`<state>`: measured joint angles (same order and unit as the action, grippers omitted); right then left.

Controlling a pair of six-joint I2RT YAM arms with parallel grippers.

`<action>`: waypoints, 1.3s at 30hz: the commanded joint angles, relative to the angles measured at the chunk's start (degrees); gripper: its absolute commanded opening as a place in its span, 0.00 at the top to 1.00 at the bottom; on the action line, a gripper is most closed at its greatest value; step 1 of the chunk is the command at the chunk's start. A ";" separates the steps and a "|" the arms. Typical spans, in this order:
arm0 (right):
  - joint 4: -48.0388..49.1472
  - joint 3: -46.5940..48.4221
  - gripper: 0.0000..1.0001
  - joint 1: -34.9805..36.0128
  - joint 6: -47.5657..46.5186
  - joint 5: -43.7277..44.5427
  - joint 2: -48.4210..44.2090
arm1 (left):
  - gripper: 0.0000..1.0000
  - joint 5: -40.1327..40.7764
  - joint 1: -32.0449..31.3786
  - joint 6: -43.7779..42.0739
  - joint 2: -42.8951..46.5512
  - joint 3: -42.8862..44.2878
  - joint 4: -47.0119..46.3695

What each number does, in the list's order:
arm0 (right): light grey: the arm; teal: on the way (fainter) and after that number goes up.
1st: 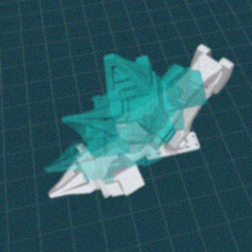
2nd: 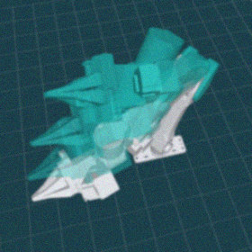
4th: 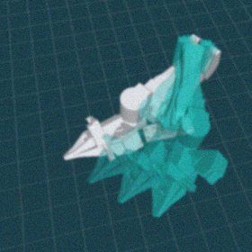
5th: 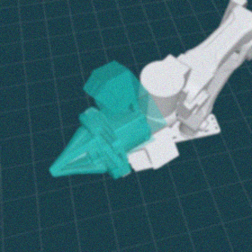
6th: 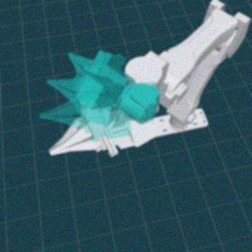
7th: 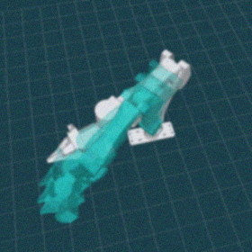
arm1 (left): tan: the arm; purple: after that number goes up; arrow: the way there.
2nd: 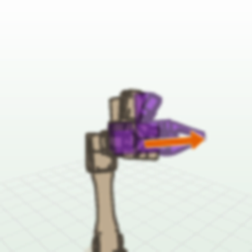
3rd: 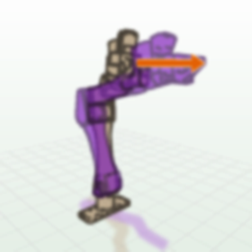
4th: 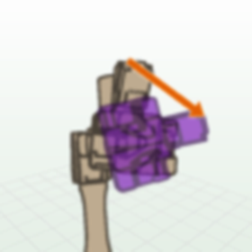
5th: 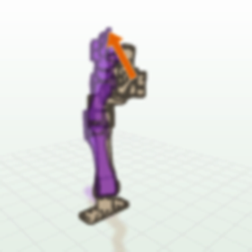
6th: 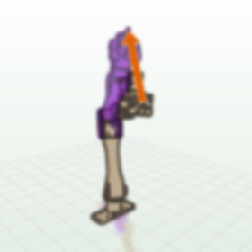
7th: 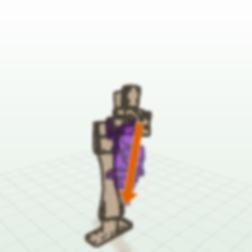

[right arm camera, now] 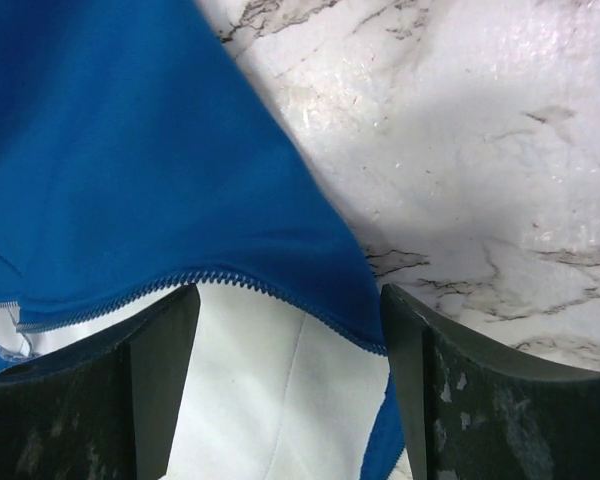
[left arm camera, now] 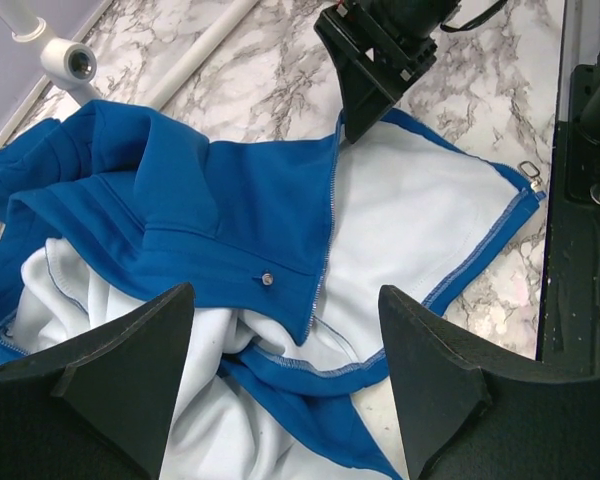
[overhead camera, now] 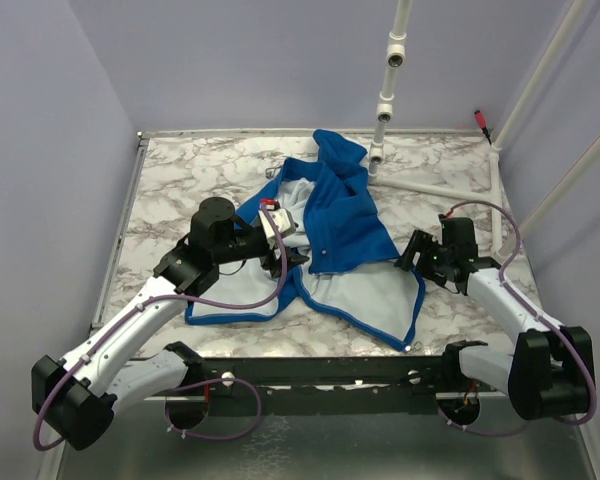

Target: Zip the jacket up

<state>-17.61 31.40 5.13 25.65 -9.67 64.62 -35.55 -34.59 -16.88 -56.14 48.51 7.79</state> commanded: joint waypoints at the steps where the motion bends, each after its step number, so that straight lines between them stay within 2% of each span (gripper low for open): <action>1: 2.95 -0.99 0.30 -0.05 0.01 -3.08 2.38 | 0.25 0.43 -0.14 1.29 1.39 1.82 -1.01; 4: 3.87 -1.91 0.53 0.78 0.44 -5.12 2.00 | 0.25 1.02 -0.24 1.30 1.89 1.39 -1.05; 9: 0.89 0.54 0.96 2.80 3.11 -8.03 -2.42 | 0.25 2.25 -0.22 2.13 1.79 0.69 -1.81; 10: -0.58 1.97 0.99 3.29 3.76 -8.53 -3.85 | 0.25 2.65 -0.33 2.77 1.82 0.21 -2.61; 17: -6.85 18.85 0.99 13.34 9.91 -8.45 -4.30 | 0.25 10.50 -3.74 12.17 2.83 -5.95 -14.80; 21: -8.66 28.90 0.99 20.21 13.68 -5.49 -0.05 | 0.24 15.13 -7.81 15.47 1.77 -6.06 -18.79; 23: -9.08 33.33 0.99 24.25 15.09 -3.75 2.64 | 0.22 19.97 -9.91 16.53 1.22 -5.77 -20.45; 26: -10.26 40.83 0.99 30.79 16.64 0.19 7.22 | 0.22 25.66 -12.37 18.85 1.08 -5.31 -21.06; 31: -19.24 53.73 0.99 37.34 14.12 6.88 16.37 | 0.22 30.56 -14.47 17.16 2.62 -7.64 -21.18; 35: -21.26 58.75 0.99 40.45 12.72 9.44 19.77 | 0.20 34.08 -14.53 18.64 3.67 -10.16 -19.68; 39: -21.15 61.41 0.99 41.31 12.85 8.27 22.02 | 0.16 38.85 -14.48 21.29 4.64 -11.49 -18.58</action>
<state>-37.01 89.43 45.32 38.94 -2.98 85.32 -4.14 -48.88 1.15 -52.90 38.48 -11.77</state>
